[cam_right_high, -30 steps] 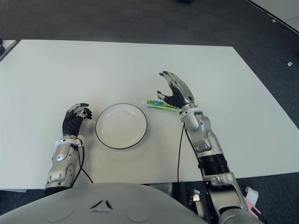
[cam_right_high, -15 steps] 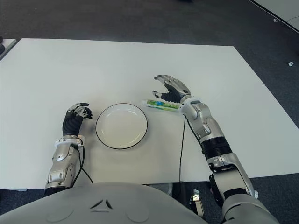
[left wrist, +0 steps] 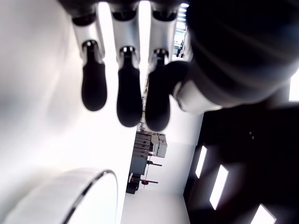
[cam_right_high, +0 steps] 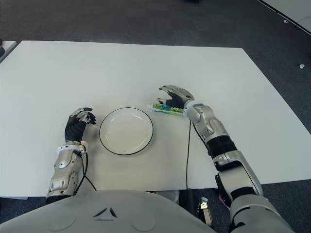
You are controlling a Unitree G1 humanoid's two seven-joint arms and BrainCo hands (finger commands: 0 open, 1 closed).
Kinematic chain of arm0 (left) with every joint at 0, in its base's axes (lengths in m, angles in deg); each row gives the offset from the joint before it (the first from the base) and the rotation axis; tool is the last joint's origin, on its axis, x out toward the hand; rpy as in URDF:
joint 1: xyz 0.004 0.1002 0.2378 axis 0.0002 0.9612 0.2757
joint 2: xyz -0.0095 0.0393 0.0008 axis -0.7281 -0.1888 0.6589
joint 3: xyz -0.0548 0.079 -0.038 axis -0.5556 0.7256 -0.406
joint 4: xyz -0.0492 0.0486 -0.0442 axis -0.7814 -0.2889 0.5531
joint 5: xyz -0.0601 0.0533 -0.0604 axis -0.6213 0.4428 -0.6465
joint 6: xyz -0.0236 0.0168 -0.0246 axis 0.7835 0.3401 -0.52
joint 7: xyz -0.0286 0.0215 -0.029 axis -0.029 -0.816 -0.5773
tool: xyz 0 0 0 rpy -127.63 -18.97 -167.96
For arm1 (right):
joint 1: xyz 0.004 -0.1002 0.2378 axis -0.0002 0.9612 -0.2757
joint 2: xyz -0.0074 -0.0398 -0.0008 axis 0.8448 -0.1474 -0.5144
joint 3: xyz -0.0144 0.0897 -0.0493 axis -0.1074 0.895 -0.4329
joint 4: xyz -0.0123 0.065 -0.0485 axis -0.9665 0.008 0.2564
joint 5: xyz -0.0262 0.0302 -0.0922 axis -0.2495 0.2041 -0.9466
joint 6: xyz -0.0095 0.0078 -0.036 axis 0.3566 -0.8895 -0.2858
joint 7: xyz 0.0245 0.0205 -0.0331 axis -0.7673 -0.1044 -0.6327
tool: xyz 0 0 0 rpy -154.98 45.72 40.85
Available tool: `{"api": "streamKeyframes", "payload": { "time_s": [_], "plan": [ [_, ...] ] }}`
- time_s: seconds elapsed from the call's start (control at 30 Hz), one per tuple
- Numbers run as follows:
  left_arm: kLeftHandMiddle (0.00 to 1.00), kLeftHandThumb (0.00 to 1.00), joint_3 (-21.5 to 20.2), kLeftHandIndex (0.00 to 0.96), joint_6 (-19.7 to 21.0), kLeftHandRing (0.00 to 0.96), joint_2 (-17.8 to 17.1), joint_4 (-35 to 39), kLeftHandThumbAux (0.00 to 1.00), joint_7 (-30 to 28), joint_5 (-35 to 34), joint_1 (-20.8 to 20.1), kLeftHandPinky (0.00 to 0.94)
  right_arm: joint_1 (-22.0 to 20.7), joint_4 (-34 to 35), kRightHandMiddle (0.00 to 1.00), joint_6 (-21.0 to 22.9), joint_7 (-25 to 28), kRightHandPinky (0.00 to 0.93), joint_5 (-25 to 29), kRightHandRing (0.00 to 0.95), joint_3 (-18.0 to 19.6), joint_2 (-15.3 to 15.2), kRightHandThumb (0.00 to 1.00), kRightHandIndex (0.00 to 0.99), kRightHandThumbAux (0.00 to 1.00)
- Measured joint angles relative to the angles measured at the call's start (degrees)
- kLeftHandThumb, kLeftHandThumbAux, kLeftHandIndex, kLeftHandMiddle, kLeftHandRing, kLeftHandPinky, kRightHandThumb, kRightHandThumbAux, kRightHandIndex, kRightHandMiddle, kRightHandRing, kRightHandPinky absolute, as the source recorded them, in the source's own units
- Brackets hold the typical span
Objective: Put the toothpaste on the table into the plate.
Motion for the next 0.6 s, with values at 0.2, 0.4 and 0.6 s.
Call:
{"api": "streamKeyframes", "payload": {
  "time_s": [0.2, 0.4, 0.6],
  "plan": [
    [0.607, 0.706, 0.0, 0.434, -0.4, 0.6, 0.0, 0.0, 0.72, -0.5, -0.1, 0.2, 0.583, -0.9, -2.6, 0.0, 0.3, 0.1, 0.0, -1.2, 0.0, -1.9, 0.0, 0.511, 0.0, 0.142],
    [0.609, 0.707, 0.0, 0.434, -0.5, 0.603, -0.1, 0.1, 0.72, -0.8, 0.0, 0.3, 0.587, -0.9, -4.1, 0.0, 0.4, 1.0, 0.0, -1.5, 0.0, -3.4, 0.0, 0.552, 0.0, 0.146],
    [0.61, 0.706, 0.0, 0.434, -0.3, 0.604, -0.1, 0.3, 0.72, -0.8, 0.0, 0.5, 0.591, -0.9, -4.4, 0.0, 0.4, 2.6, 0.0, -2.0, 0.0, -4.8, -0.3, 0.579, 0.0, 0.138]
  ]
}}
